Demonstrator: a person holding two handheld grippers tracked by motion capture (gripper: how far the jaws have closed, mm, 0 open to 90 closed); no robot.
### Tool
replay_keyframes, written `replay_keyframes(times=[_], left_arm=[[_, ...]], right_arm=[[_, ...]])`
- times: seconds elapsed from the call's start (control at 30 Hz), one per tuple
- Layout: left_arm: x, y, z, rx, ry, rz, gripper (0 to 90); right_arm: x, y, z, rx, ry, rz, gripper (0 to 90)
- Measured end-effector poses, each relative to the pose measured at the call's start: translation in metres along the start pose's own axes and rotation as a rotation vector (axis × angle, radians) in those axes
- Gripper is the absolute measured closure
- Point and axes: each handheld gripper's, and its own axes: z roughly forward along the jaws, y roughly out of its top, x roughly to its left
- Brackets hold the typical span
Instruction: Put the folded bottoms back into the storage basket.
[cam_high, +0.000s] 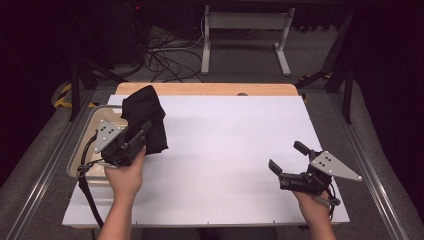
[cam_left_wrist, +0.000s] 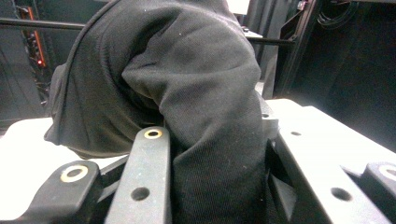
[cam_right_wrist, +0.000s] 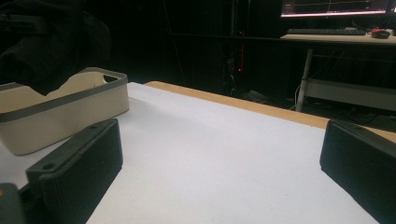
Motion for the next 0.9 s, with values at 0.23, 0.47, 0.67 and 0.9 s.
replay_keyframes(times=[0.23, 0.47, 0.67, 0.9], left_arm=[[0.007, 0.000, -0.001, 0.015, 0.017, 0.002, 69.2], [0.016, 0.003, -0.006, 0.019, 0.032, -0.003, 69.1], [0.022, 0.003, -0.009, 0.033, 0.045, 0.002, 69.1], [0.032, 0.001, -0.013, 0.057, 0.056, 0.002, 69.0]], right_arm=[[0.001, 0.000, 0.000, 0.001, 0.000, -0.002, 0.0], [0.000, 0.000, 0.000, 0.001, 0.000, -0.001, 0.0], [0.001, 0.000, 0.000, 0.003, 0.001, -0.002, 0.1], [-0.001, 0.000, 0.000, 0.006, -0.001, 0.000, 0.1]])
